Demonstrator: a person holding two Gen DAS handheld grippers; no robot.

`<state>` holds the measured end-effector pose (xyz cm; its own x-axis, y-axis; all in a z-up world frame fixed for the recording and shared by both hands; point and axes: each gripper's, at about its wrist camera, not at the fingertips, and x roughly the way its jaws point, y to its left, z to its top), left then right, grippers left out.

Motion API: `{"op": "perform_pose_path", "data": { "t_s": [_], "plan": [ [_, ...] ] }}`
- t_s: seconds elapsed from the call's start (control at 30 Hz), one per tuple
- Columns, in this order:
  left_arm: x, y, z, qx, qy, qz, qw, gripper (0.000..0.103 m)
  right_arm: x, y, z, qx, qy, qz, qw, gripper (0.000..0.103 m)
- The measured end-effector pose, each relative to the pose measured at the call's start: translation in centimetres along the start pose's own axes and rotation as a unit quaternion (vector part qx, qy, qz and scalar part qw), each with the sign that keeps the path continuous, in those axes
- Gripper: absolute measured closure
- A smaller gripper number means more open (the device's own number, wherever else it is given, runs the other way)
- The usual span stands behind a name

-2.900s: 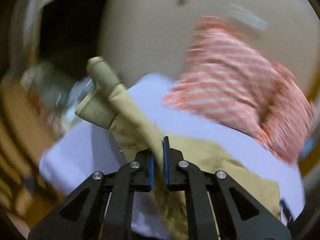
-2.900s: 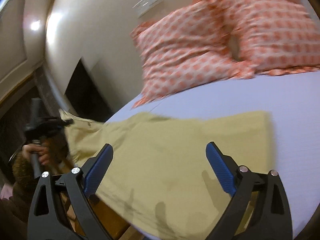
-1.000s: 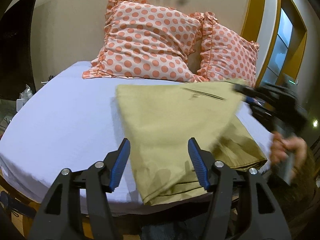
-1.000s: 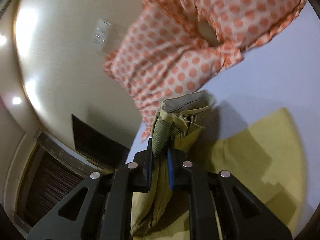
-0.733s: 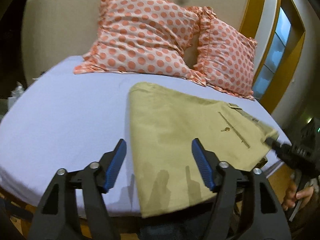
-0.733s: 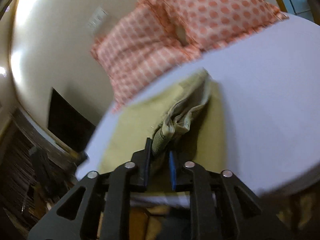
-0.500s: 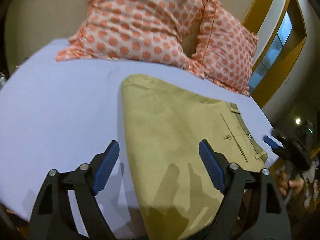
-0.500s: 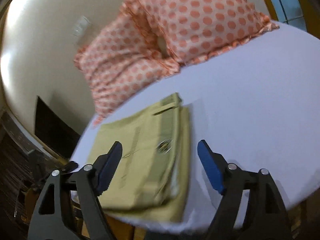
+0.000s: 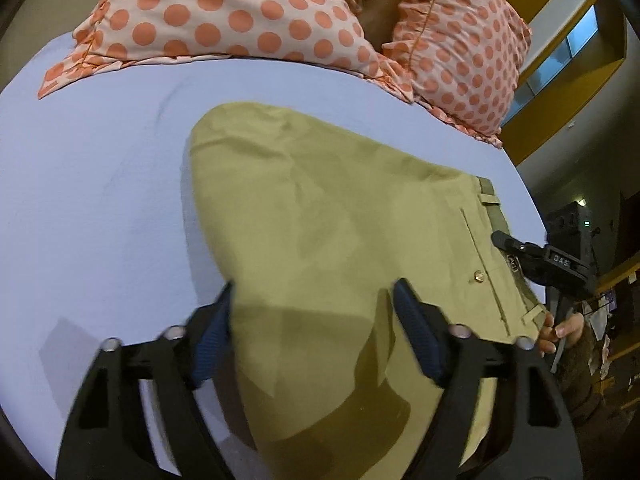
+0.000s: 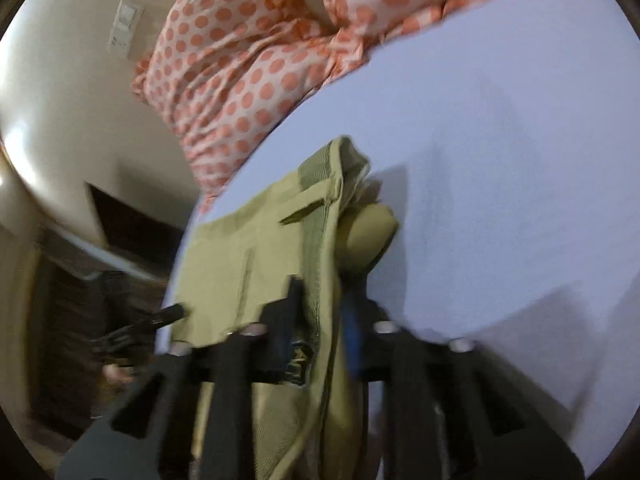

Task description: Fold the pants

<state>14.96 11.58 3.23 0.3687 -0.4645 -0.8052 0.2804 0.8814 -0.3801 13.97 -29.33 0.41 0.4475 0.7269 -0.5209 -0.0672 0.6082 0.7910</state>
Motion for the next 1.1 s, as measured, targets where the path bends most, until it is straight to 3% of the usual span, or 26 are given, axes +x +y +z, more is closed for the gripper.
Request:
{"op": "perform_pose_path", "data": {
  "t_s": [0.1, 0.17, 0.3, 0.47, 0.53, 0.6, 0.67, 0.7, 0.73, 0.77, 0.8, 0.83, 0.87, 0.93, 1.0, 1.1],
  "plan": [
    [-0.2, 0.5, -0.1, -0.004, -0.001, -0.003, 1.0000, 0.087, -0.1, -0.5, 0.1, 0.032, 0.010, 0.062, 0.997, 0.090],
    [-0.4, 0.8, 0.0, -0.014, -0.007, -0.012, 0.9998, 0.091, -0.2, 0.0, 0.5, 0.035, 0.007, 0.088, 0.995, 0.091],
    [-1.1, -1.5, 1.6, 0.028, -0.045, 0.027, 0.9982, 0.094, -0.4, 3.1, 2.8, -0.010, -0.008, 0.089, 0.996, 0.092],
    [-0.3, -3.0, 7.2, 0.048, -0.105, 0.063, 0.9913, 0.093, -0.3, 5.1, 8.3, -0.047, -0.059, 0.035, 0.997, 0.092],
    [1.9, -2.2, 9.7, 0.025, -0.108, 0.108, 0.9879, 0.087, 0.7, 4.3, 10.4, -0.046, -0.074, -0.032, 0.996, 0.088],
    [3.1, -1.0, 10.6, -0.007, -0.096, 0.149, 0.9842, 0.085, 1.3, 3.7, 11.4, -0.059, -0.086, -0.147, 0.984, 0.088],
    [2.0, -0.1, 9.8, -0.028, -0.103, 0.140, 0.9844, 0.081, 0.0, 3.6, 10.6, -0.066, -0.107, -0.181, 0.975, 0.084],
    [0.9, -0.2, 9.0, -0.024, -0.117, 0.150, 0.9815, 0.081, -1.2, 3.8, 9.6, -0.072, -0.119, -0.184, 0.973, 0.060],
    [-0.6, -0.7, 7.6, -0.015, -0.133, 0.166, 0.9770, 0.072, -2.0, 4.1, 8.8, -0.077, -0.127, -0.192, 0.970, 0.022],
    [-1.6, -1.1, 6.5, -0.011, -0.141, 0.172, 0.9748, 0.063, -3.0, 4.7, 7.2, -0.084, -0.139, -0.207, 0.965, 0.009],
    [-2.5, -1.7, 5.3, -0.009, -0.147, 0.176, 0.9734, 0.042, -3.7, 5.3, 5.8, -0.094, -0.148, -0.211, 0.962, 0.005],
    [-3.3, -2.6, 4.0, -0.005, -0.149, 0.183, 0.9718, 0.030, -4.0, 5.9, 4.4, -0.111, -0.148, -0.203, 0.962, 0.005],
    [-4.1, -4.0, 2.1, 0.008, -0.151, 0.204, 0.9672, 0.025, -3.9, 6.9, 2.4, -0.139, -0.137, -0.194, 0.962, 0.005],
    [-5.0, -6.5, -1.4, 0.028, -0.158, 0.255, 0.9535, 0.004, -3.2, 8.6, -0.8, -0.176, -0.118, -0.208, 0.955, 0.002],
    [-5.2, -8.4, -4.0, 0.044, -0.159, 0.274, 0.9474, 0.002, -2.0, 9.9, -4.2, -0.206, -0.099, -0.237, 0.944, 0.001],
    [-3.9, -10.4, -6.7, 0.058, -0.136, 0.276, 0.9497, 0.002, 0.1, 11.1, -7.8, -0.238, -0.087, -0.293, 0.922, 0.001]
  ]
}}
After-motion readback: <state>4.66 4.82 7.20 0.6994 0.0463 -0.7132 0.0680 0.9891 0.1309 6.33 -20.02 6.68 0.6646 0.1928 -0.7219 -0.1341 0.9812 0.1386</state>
